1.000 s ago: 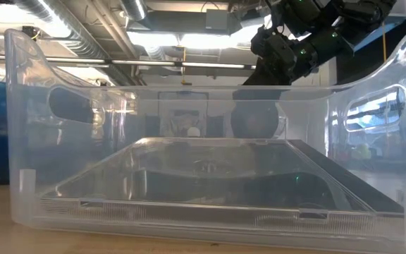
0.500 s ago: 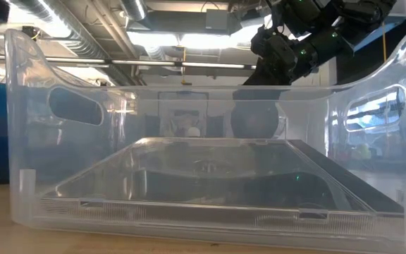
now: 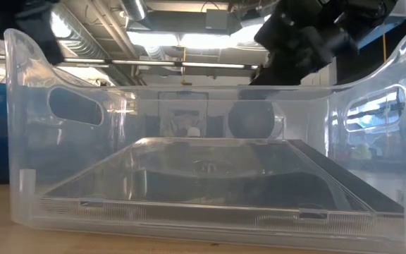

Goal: Pick & place jewel cases by type
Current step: Put the bottom black CD case into the transparent bin

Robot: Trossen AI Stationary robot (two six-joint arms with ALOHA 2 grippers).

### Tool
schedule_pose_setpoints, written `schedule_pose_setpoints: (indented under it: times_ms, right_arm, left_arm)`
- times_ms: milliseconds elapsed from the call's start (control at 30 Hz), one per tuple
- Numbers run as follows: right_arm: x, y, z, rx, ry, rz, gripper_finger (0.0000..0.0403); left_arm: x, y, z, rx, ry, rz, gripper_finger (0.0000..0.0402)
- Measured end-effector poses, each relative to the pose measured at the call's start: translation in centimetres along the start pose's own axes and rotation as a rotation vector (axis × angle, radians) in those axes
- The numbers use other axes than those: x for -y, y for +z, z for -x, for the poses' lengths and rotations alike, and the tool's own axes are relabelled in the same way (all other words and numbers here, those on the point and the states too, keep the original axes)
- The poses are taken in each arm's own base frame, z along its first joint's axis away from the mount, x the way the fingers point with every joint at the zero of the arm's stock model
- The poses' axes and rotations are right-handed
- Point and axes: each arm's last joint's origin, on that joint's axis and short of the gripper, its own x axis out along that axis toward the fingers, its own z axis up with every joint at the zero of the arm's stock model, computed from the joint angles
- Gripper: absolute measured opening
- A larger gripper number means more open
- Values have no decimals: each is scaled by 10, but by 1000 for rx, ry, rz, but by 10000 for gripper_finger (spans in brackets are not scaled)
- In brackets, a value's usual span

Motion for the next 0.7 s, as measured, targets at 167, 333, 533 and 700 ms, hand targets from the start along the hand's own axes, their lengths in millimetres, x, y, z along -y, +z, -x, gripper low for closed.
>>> schedule_pose_setpoints:
  times_ms: [167, 333, 533, 700]
  right_arm:
    - [-23, 28, 2, -174, -84, 113, 91]
    - [-55, 53, 9, -232, -109, 195, 91]
    - [-94, 40, 12, -322, -6, 234, 91]
    - [-130, 15, 17, -411, 171, 315, 91]
  left_arm:
    - [27, 28, -21, -19, -173, -188, 116]
    - [31, 60, -42, 67, -235, -361, 120]
    - [32, 79, -69, 250, -325, -483, 116]
    - [31, 76, -90, 417, -575, -516, 119]
